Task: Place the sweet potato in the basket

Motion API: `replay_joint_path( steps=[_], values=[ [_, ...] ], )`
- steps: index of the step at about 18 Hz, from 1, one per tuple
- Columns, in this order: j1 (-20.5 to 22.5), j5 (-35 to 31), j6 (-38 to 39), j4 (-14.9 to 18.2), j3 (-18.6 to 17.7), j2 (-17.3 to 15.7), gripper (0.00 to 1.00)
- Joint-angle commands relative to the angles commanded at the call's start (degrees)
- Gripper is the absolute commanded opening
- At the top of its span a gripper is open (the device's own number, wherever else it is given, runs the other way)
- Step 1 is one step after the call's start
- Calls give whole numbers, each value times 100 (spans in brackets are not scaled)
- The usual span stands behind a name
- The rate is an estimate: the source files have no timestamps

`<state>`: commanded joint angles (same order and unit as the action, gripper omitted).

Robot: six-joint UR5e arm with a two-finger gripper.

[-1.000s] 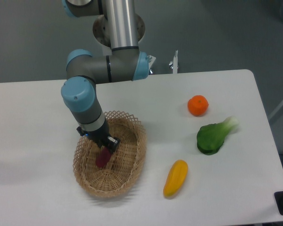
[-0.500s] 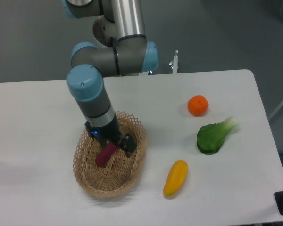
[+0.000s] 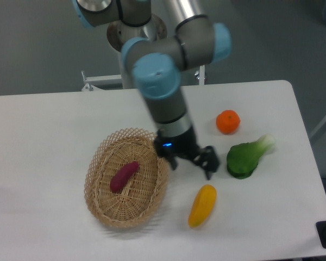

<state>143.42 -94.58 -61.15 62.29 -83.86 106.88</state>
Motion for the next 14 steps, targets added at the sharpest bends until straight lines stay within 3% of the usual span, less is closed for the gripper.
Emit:
replay_joint_path(
  steps=[3,7,14],
  values=[
    [413,202,-965,440,247,-9,100],
    [845,405,-1969,626,248,-79,100],
    [968,405,-2199,644,239,-79,100]
  ],
)
